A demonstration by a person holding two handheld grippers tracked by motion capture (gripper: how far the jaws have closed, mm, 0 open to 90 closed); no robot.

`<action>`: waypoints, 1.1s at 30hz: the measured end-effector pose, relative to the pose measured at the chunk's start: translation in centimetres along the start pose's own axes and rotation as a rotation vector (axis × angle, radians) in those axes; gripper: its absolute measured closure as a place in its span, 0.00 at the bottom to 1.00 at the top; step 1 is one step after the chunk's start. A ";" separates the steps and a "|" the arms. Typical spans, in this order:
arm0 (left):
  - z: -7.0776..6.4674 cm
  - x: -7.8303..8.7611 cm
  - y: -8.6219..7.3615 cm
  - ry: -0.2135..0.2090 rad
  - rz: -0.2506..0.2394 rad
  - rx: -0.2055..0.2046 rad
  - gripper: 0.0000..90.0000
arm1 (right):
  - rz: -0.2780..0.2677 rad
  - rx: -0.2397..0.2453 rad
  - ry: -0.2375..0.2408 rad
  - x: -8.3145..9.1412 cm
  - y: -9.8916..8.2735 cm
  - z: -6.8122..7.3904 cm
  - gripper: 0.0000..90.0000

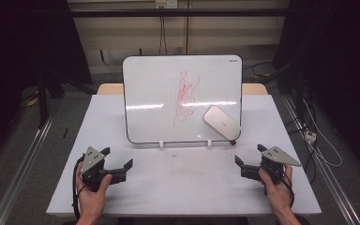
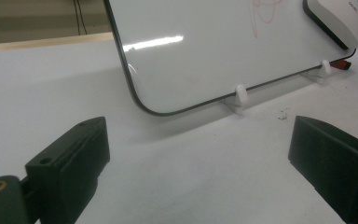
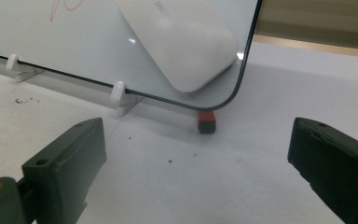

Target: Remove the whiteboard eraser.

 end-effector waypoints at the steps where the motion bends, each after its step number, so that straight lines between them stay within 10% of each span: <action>1: 0.0 0.0 0.0 0.001 0.000 -0.001 0.06 | 0.004 -0.001 0.003 0.0 0.0 0.0 0.05; 33: 0.1 -0.4 0.0 -0.026 0.022 0.002 0.06 | 0.046 0.064 0.018 -1.9 3.4 0.3 0.04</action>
Point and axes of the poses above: each handheld gripper's, and its own axes: x roughly backward along the jaws, y roughly out of its top, z roughly to its left, the point moved 4 cm from there along -x, roughly forward along the jaws, and after that the axes turned 9 degrees about x, right-handed, at the moved point
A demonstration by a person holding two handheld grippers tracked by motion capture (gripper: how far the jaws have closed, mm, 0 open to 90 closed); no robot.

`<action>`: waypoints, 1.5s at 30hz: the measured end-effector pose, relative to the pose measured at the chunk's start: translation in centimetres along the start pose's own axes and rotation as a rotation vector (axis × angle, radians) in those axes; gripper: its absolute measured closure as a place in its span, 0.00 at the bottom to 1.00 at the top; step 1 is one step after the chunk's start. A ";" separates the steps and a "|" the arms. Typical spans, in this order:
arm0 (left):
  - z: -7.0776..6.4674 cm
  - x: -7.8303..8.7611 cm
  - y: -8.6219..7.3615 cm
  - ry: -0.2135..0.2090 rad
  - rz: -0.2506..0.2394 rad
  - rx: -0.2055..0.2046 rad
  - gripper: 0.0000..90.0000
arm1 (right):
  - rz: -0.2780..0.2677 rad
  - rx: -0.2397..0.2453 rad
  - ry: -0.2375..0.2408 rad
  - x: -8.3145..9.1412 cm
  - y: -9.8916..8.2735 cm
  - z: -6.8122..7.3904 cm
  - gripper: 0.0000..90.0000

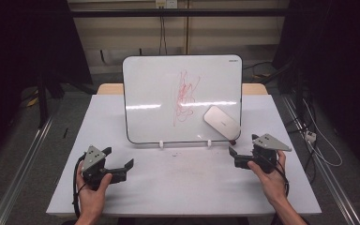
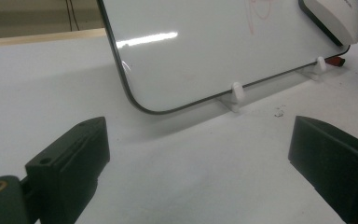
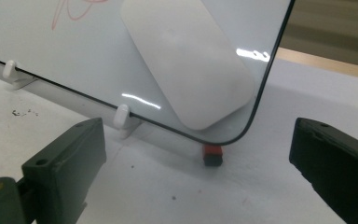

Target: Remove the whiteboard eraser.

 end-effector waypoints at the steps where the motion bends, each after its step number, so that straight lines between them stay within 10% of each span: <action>1: 0.0 0.0 0.0 -0.003 0.000 -0.001 0.06 | 0.002 0.004 0.004 0.0 0.2 0.1 0.04; 24: -0.1 0.2 -0.1 -0.017 0.002 -0.025 0.06 | -0.008 0.115 0.000 -2.7 4.7 1.0 0.05; 32: 0.2 0.5 -0.2 -0.014 0.002 -0.025 0.06 | 0.010 0.212 -0.103 -3.4 6.3 0.6 0.05; 45: 0.0 0.3 -0.2 -0.011 0.007 -0.031 0.06 | 0.071 0.288 -0.049 -6.0 7.6 0.8 0.11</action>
Point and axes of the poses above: each handheld gripper's, and its own axes: x roughly backward along the jaws, y roughly out of its top, z roughly to its left, the point moved 4 cm from there along -x, roughly forward along the jaws, and after that the axes turned 9 degrees about x, right-handed, at the moved point
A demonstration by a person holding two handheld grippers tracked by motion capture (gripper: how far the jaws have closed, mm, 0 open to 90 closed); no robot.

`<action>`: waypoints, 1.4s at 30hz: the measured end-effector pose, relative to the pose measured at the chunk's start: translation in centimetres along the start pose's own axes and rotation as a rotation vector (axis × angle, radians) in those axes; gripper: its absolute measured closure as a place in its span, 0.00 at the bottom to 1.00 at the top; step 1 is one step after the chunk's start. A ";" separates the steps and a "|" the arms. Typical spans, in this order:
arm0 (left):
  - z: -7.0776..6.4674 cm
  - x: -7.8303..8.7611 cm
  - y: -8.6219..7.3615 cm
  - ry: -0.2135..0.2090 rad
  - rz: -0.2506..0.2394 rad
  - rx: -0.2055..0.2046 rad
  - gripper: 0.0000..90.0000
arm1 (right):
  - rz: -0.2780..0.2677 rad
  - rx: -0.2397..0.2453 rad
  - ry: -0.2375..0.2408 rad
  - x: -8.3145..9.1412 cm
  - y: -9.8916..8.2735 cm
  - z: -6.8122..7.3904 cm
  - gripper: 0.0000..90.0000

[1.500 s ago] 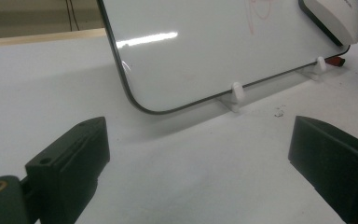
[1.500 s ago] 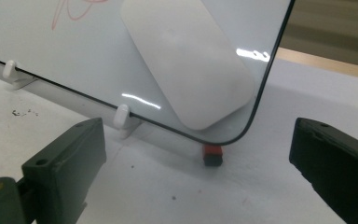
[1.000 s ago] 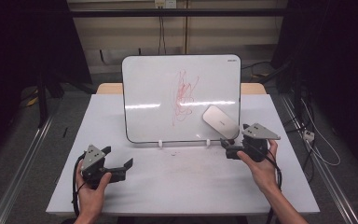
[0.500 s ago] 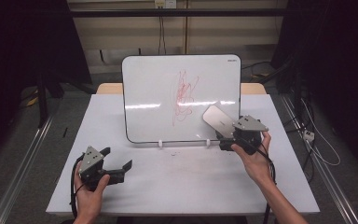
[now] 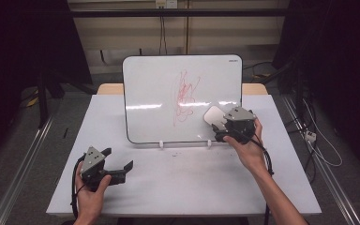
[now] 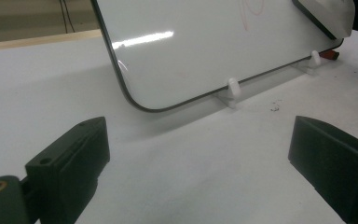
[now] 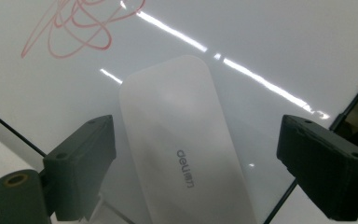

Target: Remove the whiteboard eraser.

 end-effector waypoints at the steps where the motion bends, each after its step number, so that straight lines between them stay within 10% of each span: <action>1: 0.0 0.0 0.0 0.000 0.001 0.002 0.06 | 0.006 0.031 0.021 -0.1 -0.1 0.2 0.11; 21: 0.2 0.3 -0.3 0.005 0.005 0.018 0.06 | 0.099 0.231 -0.014 -1.6 -2.0 1.0 0.21; 42: 0.2 0.3 -0.4 0.009 0.009 0.008 0.06 | 0.126 0.287 -0.054 -2.3 -1.9 1.4 0.35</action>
Point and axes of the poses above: each handheld gripper's, and its own axes: x roughly backward along the jaws, y roughly out of its top, z roughly to its left, the point moved 4 cm from there along -x, roughly forward along the jaws, and after that the axes turned 9 degrees about x, right-handed, at the moved point
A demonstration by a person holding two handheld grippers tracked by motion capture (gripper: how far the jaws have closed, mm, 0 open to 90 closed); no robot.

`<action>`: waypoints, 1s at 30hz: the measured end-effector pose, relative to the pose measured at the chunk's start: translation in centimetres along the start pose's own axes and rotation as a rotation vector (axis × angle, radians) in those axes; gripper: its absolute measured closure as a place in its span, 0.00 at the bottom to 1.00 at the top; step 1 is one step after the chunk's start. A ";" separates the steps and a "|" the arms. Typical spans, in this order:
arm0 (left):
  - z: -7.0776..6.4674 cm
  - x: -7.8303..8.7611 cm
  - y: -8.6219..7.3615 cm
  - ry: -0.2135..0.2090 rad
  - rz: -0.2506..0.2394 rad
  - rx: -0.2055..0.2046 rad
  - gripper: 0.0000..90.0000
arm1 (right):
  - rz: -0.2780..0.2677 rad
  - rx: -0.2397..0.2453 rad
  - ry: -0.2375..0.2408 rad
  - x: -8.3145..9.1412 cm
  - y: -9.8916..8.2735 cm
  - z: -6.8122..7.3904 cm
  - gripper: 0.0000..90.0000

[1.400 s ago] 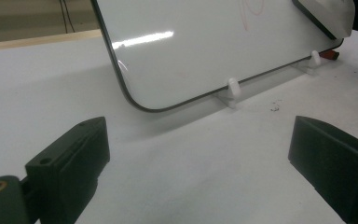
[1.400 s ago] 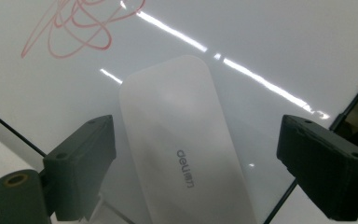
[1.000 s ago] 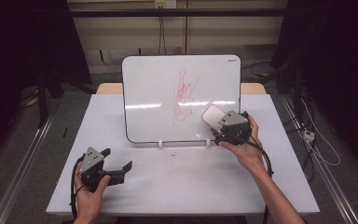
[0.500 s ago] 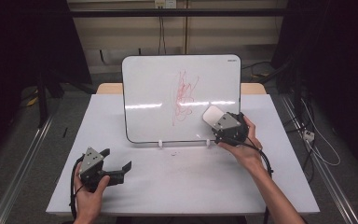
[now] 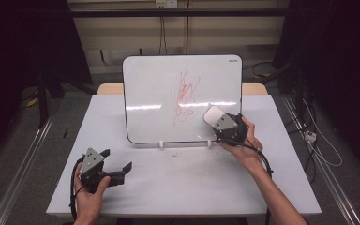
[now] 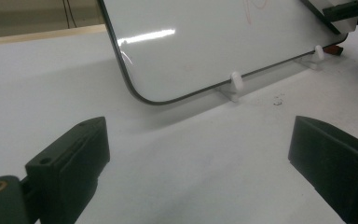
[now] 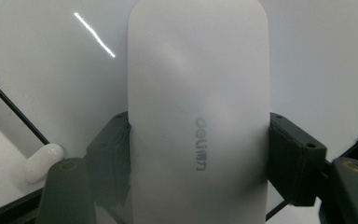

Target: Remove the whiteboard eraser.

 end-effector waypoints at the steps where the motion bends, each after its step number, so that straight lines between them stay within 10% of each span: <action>1: 0.0 0.0 0.0 -0.003 0.000 0.006 0.06 | 0.000 0.000 0.000 0.0 0.0 0.0 0.35; 18: 0.1 0.0 -0.1 0.005 0.008 0.000 0.06 | -0.048 -0.191 0.137 0.4 -0.6 -1.1 0.35; 30: -0.2 0.1 -0.3 -0.006 0.017 0.010 0.06 | -0.102 -0.249 0.151 1.4 -0.6 -1.5 0.35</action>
Point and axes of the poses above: each handheld gripper's, and its own axes: x roughly backward along the jaws, y roughly out of its top, z roughly to its left, the point moved 4 cm from there along -x, roughly forward along the jaws, and after that the axes turned 9 degrees about x, right-handed, at the moved point
